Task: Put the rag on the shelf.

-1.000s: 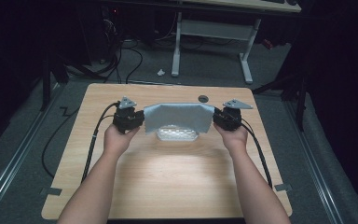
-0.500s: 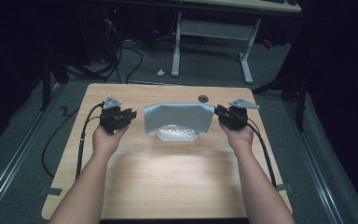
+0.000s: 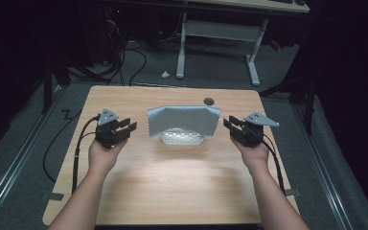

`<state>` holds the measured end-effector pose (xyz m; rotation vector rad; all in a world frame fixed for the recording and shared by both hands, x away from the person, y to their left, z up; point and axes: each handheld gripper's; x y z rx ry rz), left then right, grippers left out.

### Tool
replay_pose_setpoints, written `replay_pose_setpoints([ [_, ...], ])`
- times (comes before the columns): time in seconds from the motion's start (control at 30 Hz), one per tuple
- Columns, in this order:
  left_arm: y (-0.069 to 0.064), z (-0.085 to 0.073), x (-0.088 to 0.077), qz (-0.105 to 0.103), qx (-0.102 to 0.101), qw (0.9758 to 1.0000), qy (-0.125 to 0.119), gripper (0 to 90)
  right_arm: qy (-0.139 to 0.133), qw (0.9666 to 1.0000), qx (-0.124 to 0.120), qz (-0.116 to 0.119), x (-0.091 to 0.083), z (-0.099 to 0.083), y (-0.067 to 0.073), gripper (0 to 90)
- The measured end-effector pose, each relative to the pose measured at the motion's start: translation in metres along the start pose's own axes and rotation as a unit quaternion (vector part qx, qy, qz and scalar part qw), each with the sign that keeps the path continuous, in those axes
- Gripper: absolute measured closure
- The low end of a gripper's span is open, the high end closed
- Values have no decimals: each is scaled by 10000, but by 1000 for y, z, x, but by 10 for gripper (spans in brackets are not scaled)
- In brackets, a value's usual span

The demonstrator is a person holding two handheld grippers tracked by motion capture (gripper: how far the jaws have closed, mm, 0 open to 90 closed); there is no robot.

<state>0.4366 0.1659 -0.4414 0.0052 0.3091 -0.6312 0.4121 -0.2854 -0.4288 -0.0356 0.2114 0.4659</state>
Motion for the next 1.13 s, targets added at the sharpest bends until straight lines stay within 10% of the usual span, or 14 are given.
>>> replay_pose_setpoints([
  [0.23,-24,-18,-31,-139,106,9998,-61,564,85,9986,-516,22,-34,-7,28,609],
  [0.47,-68,-46,-50,-601,83,9981,80,533,231,9986,-457,108,-59,-25,54,546],
  [0.77,-137,-99,-47,-1066,464,9919,519,478,840,9954,-433,151,-73,-72,86,444],
  [0.83,-150,-109,-43,-1219,627,9862,927,476,773,9962,-404,-23,-81,-100,95,471],
  [1.13,-141,-108,-41,-1103,408,9894,849,469,920,9947,-449,127,-79,-104,92,448],
])
Point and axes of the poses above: each handheld gripper's, and its own axes: x roughly forward along the jaws, z roughly out of its top, y roughly to its left, and after that the axes turned 10 degrees about -y, right-handed
